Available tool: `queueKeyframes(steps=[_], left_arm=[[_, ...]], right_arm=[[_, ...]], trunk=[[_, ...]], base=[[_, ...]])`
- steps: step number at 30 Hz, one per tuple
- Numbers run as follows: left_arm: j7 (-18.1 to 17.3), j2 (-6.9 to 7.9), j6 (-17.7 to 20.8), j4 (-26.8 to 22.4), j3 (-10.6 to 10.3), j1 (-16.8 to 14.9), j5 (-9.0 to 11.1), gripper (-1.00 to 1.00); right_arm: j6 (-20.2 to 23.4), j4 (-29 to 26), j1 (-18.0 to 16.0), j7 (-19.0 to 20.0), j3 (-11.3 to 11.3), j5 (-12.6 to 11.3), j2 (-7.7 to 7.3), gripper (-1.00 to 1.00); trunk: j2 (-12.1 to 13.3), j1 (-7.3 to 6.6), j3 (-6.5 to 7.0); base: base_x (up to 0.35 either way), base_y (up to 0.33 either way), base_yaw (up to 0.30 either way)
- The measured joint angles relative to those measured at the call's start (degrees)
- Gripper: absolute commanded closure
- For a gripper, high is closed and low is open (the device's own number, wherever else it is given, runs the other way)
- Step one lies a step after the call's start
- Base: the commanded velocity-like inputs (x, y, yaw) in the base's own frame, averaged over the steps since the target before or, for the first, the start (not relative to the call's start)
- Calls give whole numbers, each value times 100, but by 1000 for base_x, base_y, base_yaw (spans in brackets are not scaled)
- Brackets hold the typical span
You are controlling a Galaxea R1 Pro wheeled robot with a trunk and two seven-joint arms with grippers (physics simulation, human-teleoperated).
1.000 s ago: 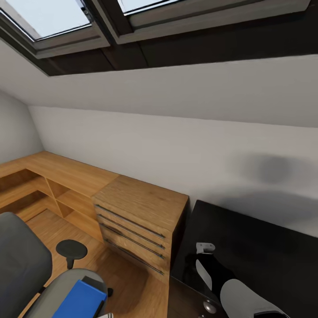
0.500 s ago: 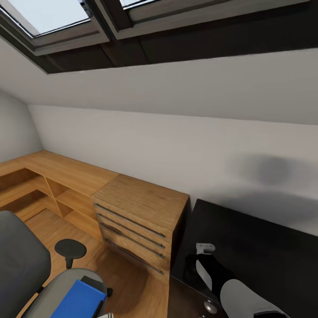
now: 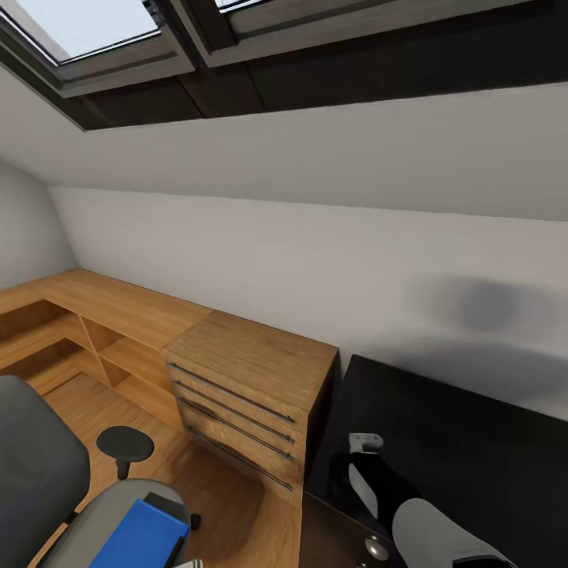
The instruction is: In the bedroom, organize the workspace by keeping the computer under the desk, ensuring the monitor is on the desk, placing the keyboard on the desk next to the monitor, placing the mouse on the desk next to the keyboard, moving the folder from the swivel chair onto the desk next to the mouse, stacking the notebook on top of the folder with the pen on top of the notebook, and positioning the swivel chair next to the desk.
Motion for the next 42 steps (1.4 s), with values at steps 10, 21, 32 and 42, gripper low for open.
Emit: queueKeyframes(steps=[10,21,32,42], left_arm=[[0,1,0,-2,-2,0,0,-100],[0,1,0,-1,-2,0,0,-100],[0,1,0,-1,7,0,0,-100],[0,1,0,-6,14,-1,0,-100]], right_arm=[[-6,-3,0,-7,7,1,5,100],[-6,-2,2,6,4,9,-6,100],[-5,5,1,11,-30,1,-14,100],[0,6,-3,3,-16,-10,-14,-100]], trunk=[[0,0,0],[0,0,0],[0,0,0],[39,-22,17]], base=[[0,0,18],[0,0,30],[0,0,0],[0,0,0]])
